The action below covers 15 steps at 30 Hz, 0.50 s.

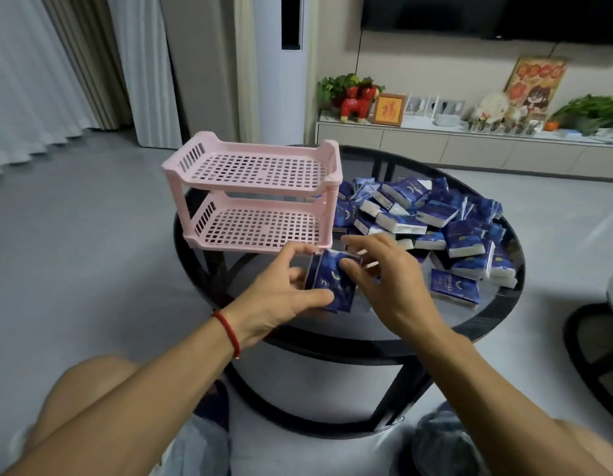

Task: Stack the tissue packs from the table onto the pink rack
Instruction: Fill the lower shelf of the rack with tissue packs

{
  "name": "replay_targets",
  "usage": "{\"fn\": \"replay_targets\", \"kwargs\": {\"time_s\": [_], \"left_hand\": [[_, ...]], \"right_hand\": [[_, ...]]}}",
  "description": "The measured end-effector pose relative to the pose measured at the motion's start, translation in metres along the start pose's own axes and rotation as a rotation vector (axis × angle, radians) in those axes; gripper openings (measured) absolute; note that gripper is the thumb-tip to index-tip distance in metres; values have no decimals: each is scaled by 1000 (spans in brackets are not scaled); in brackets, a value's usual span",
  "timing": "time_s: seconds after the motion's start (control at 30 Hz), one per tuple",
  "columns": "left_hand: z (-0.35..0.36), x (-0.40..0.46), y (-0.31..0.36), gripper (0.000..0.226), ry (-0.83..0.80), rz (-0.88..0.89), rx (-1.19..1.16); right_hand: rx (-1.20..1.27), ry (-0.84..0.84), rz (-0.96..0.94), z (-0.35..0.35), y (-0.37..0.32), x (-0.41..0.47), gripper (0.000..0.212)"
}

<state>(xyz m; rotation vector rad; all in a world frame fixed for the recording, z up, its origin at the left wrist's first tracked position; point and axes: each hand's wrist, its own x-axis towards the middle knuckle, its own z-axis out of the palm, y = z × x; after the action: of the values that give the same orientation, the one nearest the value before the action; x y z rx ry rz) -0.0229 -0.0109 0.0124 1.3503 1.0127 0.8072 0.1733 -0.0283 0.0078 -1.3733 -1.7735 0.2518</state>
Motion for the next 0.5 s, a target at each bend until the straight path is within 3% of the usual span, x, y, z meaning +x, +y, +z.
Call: {"fn": "replay_targets", "kwargs": {"time_s": [0.1,0.27,0.37,0.5], "left_hand": [[-20,2,-1,67,81,91,175],[-61,22,-19,67,218,134,353],[-69,29,-38,69,226,121,405],[-70,31,-43,68,225,131,498]], "right_hand": [[-33,-37,-19,15,-9,9,44],[-168,-126,-45,38,-7,16,43],[-240,-58,4,50,-3,17,41],[-162,93,204,58,-4,31,44]]}}
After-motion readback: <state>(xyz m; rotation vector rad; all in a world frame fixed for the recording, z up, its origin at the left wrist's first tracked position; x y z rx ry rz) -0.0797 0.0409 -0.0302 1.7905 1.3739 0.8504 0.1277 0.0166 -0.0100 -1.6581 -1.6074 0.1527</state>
